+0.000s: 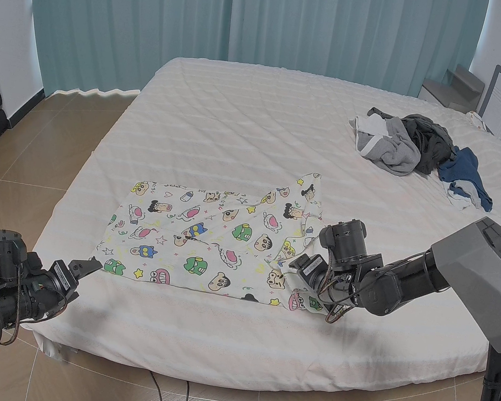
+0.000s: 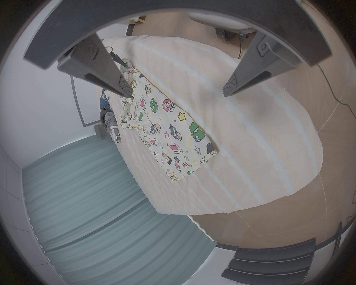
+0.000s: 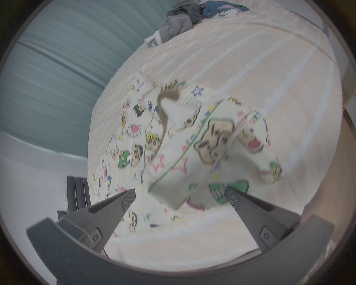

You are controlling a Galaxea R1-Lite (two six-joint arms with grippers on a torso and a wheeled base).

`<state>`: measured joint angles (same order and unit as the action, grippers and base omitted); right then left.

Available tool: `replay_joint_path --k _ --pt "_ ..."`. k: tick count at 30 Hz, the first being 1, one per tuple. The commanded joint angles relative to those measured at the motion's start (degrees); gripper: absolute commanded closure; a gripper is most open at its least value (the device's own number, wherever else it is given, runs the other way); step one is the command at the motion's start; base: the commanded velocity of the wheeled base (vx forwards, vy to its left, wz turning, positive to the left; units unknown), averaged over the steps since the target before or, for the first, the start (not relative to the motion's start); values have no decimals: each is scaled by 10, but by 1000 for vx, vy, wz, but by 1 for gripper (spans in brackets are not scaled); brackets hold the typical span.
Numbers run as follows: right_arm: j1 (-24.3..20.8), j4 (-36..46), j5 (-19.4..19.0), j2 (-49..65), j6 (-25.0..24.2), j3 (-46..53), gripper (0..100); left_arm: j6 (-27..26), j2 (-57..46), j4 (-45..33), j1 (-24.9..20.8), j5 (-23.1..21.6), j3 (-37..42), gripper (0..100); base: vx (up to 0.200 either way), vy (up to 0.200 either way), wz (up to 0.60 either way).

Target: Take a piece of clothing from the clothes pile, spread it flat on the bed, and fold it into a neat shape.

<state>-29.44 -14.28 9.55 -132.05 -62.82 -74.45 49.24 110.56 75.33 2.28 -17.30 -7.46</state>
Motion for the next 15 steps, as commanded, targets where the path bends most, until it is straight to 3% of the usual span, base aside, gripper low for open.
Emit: replay_joint_path --k 1,15 --pt "10 -29 1 -9 -20 -3 0 0 5 0 0 -1 0 0 0 0 0" --pt "17 -40 0 -29 -26 -14 0 0 11 8 1 0 0 0 0 0 0"
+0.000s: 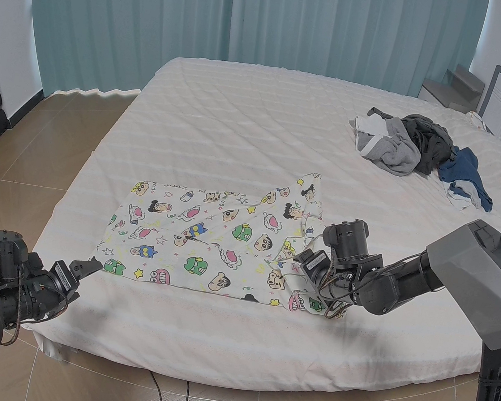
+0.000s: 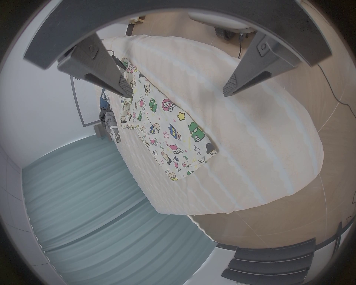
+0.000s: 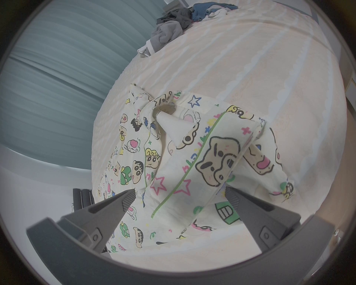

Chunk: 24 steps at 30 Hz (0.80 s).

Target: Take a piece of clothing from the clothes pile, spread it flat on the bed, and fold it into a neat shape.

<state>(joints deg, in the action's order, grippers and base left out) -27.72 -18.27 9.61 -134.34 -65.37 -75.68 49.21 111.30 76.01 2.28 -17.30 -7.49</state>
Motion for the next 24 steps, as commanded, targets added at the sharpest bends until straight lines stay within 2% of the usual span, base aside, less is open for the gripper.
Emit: replay_joint_path --k 1,9,10,16,24 --pt "0 -3 0 -9 0 -3 0 0 5 1 0 1 0 0 0 0 0" --pt "4 -1 1 -24 -1 -18 0 0 6 1 0 1 0 0 0 0 0" --pt "4 -2 1 -24 -1 -18 100 0 6 1 1 1 0 0 0 0 0" --pt "3 -5 16 -24 0 -18 100 0 6 1 0 1 0 0 0 0 0" --pt "3 -4 14 -22 1 -16 100 0 5 1 1 1 0 0 0 0 0"
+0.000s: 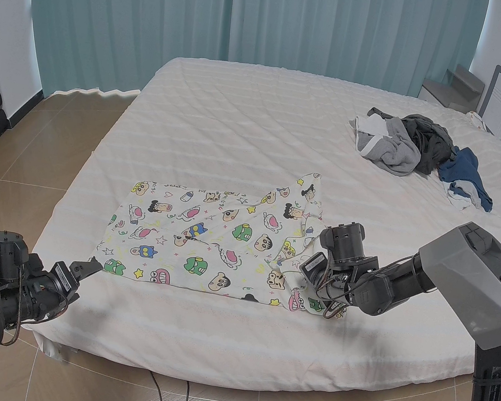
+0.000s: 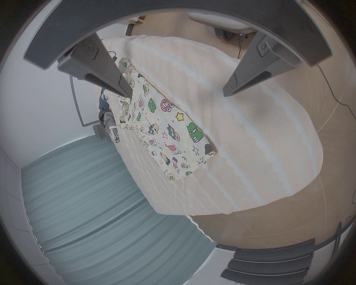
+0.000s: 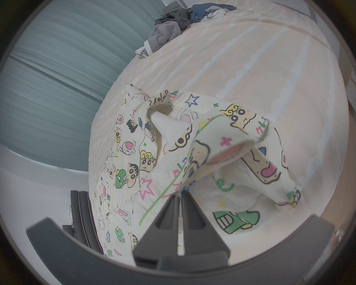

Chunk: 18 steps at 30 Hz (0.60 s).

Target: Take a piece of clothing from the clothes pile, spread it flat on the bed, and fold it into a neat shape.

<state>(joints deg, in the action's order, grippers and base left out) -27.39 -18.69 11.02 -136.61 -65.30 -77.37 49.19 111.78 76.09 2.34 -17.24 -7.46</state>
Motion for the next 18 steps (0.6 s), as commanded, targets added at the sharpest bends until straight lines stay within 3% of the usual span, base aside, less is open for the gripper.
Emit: replay_joint_path --k 1,18 --pt "0 1 0 2 0 1 100 0 0 0 0 0 0 0 0 0 0" --pt "-26 65 -1 69 5 38 100 0 0 0 1 0 0 0 0 0 0"
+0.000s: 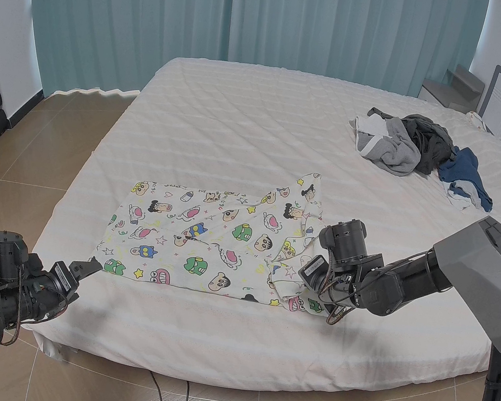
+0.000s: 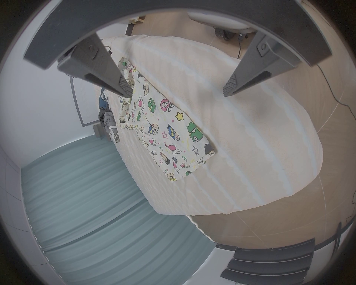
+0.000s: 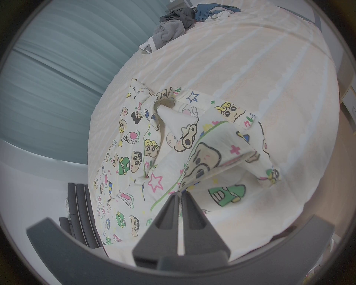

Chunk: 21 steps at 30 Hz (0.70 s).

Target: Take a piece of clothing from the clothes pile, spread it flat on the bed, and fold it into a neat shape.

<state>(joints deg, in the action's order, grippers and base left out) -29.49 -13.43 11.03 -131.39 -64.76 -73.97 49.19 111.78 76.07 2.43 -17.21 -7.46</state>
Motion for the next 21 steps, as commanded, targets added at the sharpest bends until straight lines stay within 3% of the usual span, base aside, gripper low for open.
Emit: replay_joint_path --k 1,11,16,21 --pt "-6 17 -1 18 0 5 100 0 0 0 0 0 0 0 0 0 0" --pt "-14 48 -7 13 -1 10 100 0 0 0 0 0 1 0 0 0 0" --pt "-21 72 -38 12 -7 9 100 0 0 0 -1 0 2 0 0 0 0" --pt "-22 75 -40 4 -13 1 100 0 0 0 -1 0 3 0 0 0 0"
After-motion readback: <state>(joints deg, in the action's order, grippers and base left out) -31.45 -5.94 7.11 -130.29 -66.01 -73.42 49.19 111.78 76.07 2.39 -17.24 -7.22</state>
